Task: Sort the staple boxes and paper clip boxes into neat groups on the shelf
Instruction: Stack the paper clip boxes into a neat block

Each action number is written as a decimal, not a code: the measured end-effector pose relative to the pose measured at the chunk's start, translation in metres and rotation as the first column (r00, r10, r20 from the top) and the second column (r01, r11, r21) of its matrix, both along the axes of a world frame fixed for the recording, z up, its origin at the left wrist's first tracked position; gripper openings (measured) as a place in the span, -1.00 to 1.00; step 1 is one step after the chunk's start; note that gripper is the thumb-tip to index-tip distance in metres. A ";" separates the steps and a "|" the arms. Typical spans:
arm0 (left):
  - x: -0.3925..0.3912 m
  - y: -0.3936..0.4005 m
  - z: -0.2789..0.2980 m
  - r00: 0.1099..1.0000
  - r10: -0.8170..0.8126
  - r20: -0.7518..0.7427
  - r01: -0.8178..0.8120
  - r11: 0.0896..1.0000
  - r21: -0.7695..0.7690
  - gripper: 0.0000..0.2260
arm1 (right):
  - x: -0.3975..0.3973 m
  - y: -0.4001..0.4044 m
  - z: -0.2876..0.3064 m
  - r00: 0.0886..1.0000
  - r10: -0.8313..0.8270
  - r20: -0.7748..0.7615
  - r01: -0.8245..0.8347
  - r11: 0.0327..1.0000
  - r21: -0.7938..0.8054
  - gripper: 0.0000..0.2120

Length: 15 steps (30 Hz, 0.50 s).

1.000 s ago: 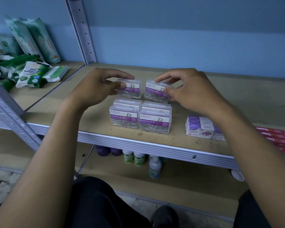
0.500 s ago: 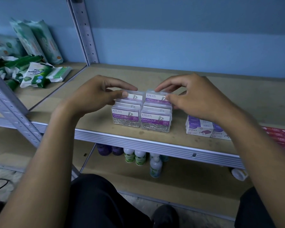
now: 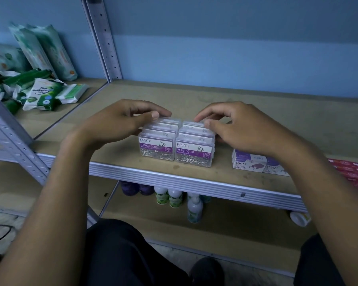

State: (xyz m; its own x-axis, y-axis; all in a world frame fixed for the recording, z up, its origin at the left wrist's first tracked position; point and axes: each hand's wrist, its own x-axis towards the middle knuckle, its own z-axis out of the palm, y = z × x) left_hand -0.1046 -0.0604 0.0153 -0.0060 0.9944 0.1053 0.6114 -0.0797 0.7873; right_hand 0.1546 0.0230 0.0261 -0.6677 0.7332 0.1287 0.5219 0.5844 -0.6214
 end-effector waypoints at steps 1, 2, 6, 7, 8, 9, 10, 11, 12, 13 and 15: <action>0.000 -0.001 0.001 1.000 -0.018 -0.018 0.018 1.000 -0.009 -0.75 | 0.001 0.000 0.000 0.999 0.009 0.035 -0.009 1.000 -0.001 -0.80; -0.001 -0.003 0.002 0.999 -0.044 -0.028 0.043 0.999 -0.028 -0.68 | 0.002 0.000 0.001 0.996 0.026 0.082 -0.025 1.000 -0.014 -0.65; -0.003 -0.004 0.003 0.988 -0.148 -0.048 0.144 0.986 -0.090 -0.38 | 0.002 -0.003 -0.003 0.979 0.115 0.170 -0.118 0.993 0.006 -0.10; -0.003 -0.003 0.003 0.986 -0.156 -0.059 0.150 0.984 -0.092 -0.36 | 0.001 -0.003 -0.005 0.976 0.126 0.175 -0.131 0.991 0.017 -0.06; -0.002 -0.002 0.002 0.984 -0.159 -0.074 0.152 0.984 -0.090 -0.36 | -0.001 -0.003 -0.006 0.974 0.132 0.184 -0.139 0.990 0.027 -0.05; -0.002 -0.001 0.001 0.984 -0.155 -0.086 0.148 0.986 -0.082 -0.36 | -0.002 -0.002 -0.007 0.974 0.133 0.184 -0.143 0.989 0.041 -0.06; -0.002 -0.001 0.001 0.984 -0.153 -0.092 0.147 0.986 -0.073 -0.38 | -0.002 -0.001 -0.008 0.974 0.134 0.184 -0.147 0.988 0.058 -0.08; -0.001 -0.001 0.001 0.985 -0.149 -0.087 0.142 0.987 -0.082 -0.39 | -0.003 -0.001 -0.009 0.976 0.126 0.180 -0.140 0.988 0.068 -0.10; -0.001 0.000 0.001 0.985 -0.148 -0.087 0.140 0.986 -0.086 -0.40 | -0.003 -0.001 -0.009 0.976 0.123 0.179 -0.138 0.988 0.075 -0.12; -0.001 0.000 0.001 0.985 -0.148 -0.089 0.140 0.986 -0.094 -0.41 | -0.003 -0.001 -0.010 0.977 0.121 0.176 -0.136 0.988 0.077 -0.13; 0.000 -0.001 0.003 0.985 -0.149 -0.088 0.140 0.985 -0.099 -0.41 | -0.004 0.000 -0.010 0.978 0.118 0.170 -0.134 0.988 0.082 -0.14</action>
